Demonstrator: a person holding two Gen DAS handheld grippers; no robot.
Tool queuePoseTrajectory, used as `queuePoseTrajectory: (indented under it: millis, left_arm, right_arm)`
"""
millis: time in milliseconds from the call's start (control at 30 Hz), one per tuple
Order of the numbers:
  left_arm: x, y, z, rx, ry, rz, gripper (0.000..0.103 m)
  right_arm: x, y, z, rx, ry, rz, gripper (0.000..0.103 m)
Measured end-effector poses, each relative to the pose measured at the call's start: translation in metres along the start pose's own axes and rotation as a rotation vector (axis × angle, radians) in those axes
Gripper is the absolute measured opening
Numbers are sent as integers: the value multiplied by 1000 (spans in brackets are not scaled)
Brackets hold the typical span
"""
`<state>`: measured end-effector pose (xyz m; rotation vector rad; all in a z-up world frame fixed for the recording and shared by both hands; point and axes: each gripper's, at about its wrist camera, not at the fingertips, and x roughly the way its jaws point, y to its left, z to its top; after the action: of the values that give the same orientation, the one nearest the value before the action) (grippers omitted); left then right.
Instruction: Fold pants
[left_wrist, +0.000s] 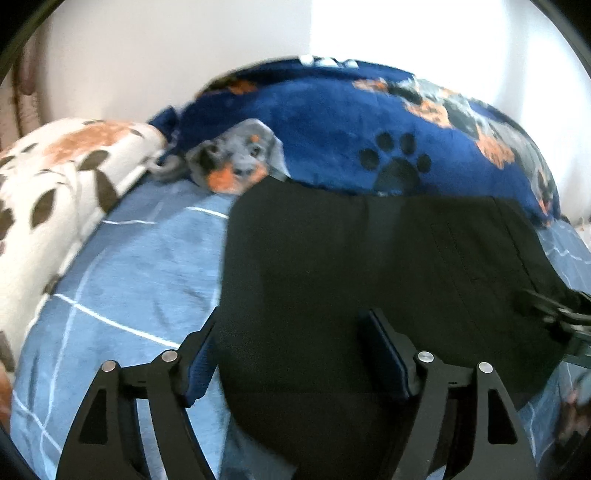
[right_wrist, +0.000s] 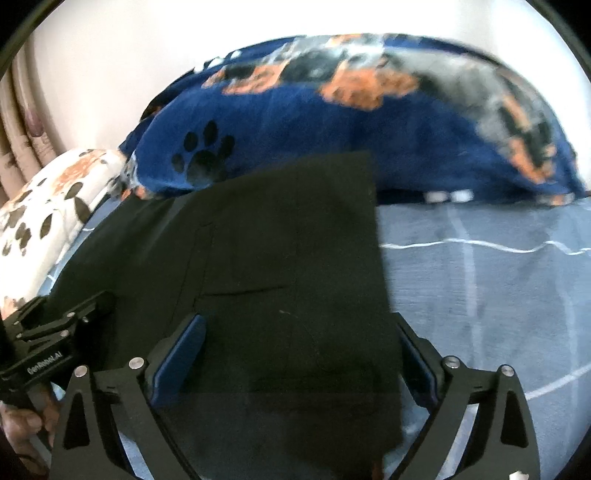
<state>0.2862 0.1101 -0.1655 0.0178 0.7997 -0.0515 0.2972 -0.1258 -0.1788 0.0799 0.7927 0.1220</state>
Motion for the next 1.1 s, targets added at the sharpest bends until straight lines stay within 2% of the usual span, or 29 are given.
queuePoseTrajectory:
  millis: [33,167,233,300,433,567,633,733,900,1000,1100]
  left_arm:
    - [-6,1,-1,1,-17,17,78]
    - [-48,1,4,63,-103,207,97]
    - [-79,-6,8,106,-183,242,103]
    - [-116,-12,15,140,-265,281,103]
    - [-197,-21,27,150,-461,283,103]
    - [-257,-27,31,164,-578,193,103]
    - [-275,-28,33,163,-585,142,103]
    - [-290,-33,29,176,-568,129,103]
    - [-292,-43,16,227,-475,80,103]
    - [-288,-43,9,197,-440,47,103]
    - [-285,-39,4,175,-431,73,103]
  right_arm:
    - [-12,0,-3,7,-29,6,96]
    - [-69,2,-18,-10,-117,52,96]
    - [-101,1,-26,-13,-148,99,96]
    - [-129,0,-32,-27,-173,112,96]
    - [-166,-1,-31,-24,-214,133,97]
    - [-194,-1,-29,-13,-241,143,98]
    - [-204,2,-28,-22,-253,146,98]
    - [-217,3,-32,-26,-256,158,98]
    - [-233,5,-44,-38,-249,176,99]
    - [-240,7,-52,-42,-240,187,99]
    - [-245,8,-59,-46,-231,187,99]
